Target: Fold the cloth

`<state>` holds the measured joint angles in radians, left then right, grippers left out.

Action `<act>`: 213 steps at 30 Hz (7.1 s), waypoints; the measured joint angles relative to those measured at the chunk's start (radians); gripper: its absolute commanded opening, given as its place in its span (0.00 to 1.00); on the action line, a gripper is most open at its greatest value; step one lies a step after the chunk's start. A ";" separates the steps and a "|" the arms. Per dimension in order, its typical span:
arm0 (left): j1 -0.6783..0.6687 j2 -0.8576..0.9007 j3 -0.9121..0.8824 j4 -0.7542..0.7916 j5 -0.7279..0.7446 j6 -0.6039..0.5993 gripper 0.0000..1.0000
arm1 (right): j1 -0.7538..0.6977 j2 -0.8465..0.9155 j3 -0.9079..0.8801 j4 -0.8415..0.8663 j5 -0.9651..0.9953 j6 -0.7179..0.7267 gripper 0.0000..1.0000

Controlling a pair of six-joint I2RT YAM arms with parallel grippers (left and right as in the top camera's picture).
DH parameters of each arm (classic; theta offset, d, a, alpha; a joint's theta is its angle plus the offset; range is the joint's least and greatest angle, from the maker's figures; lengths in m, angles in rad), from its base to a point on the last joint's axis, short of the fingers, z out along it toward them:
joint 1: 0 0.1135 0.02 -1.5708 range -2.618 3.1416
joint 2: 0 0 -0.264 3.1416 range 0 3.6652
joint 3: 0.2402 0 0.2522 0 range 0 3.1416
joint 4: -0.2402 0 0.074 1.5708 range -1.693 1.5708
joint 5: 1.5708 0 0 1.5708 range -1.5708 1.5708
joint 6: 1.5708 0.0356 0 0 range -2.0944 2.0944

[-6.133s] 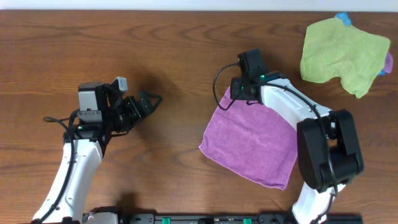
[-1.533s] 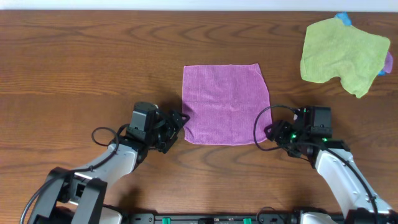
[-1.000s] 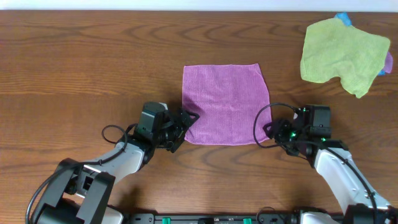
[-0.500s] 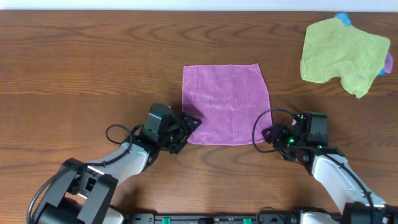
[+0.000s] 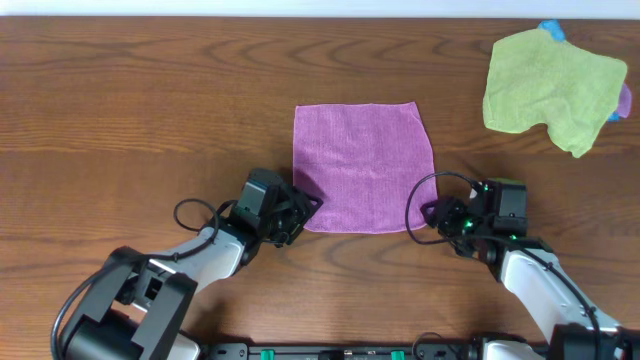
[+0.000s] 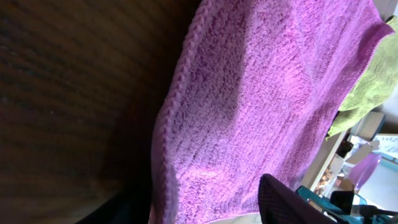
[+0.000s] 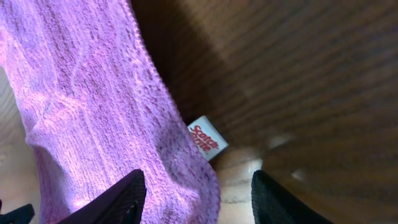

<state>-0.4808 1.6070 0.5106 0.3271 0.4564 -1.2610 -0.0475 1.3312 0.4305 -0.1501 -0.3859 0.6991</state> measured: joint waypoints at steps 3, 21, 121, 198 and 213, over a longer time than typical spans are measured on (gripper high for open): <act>0.000 0.006 0.002 -0.002 0.003 0.002 0.45 | 0.020 0.034 0.000 0.041 0.000 0.009 0.51; 0.037 0.043 -0.017 0.017 0.072 0.069 0.06 | 0.070 0.118 0.000 0.109 -0.027 0.039 0.01; 0.120 0.315 0.456 0.029 -0.180 0.301 0.06 | 0.156 0.372 0.226 0.517 0.240 0.080 0.01; 0.113 0.299 0.487 -0.141 -0.154 0.540 0.06 | 0.156 0.157 0.257 -0.048 0.235 0.239 0.99; 0.113 0.383 0.498 -0.117 -0.157 0.471 0.06 | 0.156 0.207 0.257 0.002 0.296 0.256 0.99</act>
<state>-0.3676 1.9900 1.0088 0.2096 0.2996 -0.7898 0.1081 1.5383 0.6876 -0.1486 -0.0895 0.9546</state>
